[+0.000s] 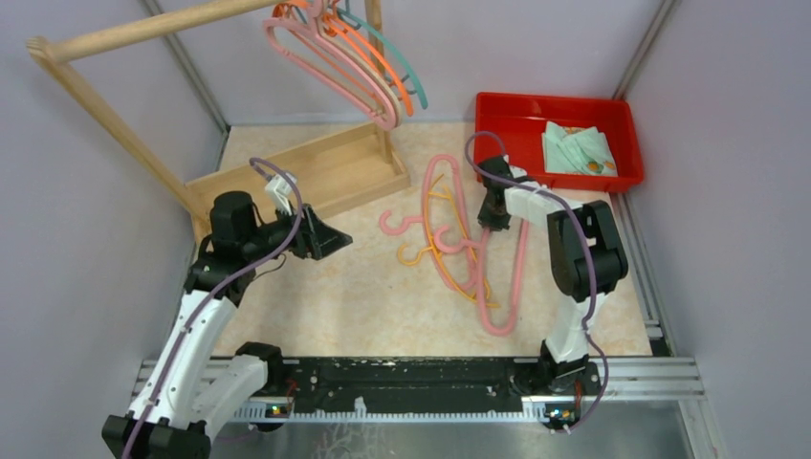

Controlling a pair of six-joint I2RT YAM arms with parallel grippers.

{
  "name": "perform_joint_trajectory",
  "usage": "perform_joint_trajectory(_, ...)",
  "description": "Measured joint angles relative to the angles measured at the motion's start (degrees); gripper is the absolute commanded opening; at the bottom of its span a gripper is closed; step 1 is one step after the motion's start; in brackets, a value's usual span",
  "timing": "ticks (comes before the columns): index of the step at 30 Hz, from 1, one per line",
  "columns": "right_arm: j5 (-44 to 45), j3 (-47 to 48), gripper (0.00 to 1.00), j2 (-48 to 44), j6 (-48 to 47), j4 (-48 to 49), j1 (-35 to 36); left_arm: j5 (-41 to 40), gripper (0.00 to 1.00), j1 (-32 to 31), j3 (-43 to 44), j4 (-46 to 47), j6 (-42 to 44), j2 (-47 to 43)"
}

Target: Organize the hangers

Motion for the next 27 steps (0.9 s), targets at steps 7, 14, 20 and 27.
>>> perform_joint_trajectory(7,-4.04,-0.42,0.00,-5.29,2.16,-1.90,0.00,3.26,0.81,-0.39,-4.42,4.83,-1.25,-0.04)
perform_joint_trajectory(14,-9.64,5.11,0.00,-15.72,7.19,-4.44,0.00,6.08,0.82,-4.46,-6.14,14.43,-5.11,1.95)
perform_joint_trajectory(20,-12.44,10.78,0.00,-15.13,12.33,1.14,0.55,5.11,0.83,-10.49,-6.10,22.32,-7.34,5.05)
perform_joint_trajectory(27,-14.64,14.36,0.00,-10.75,16.83,3.78,2.75,-0.15,0.83,-19.63,-5.73,27.19,-7.78,10.19)
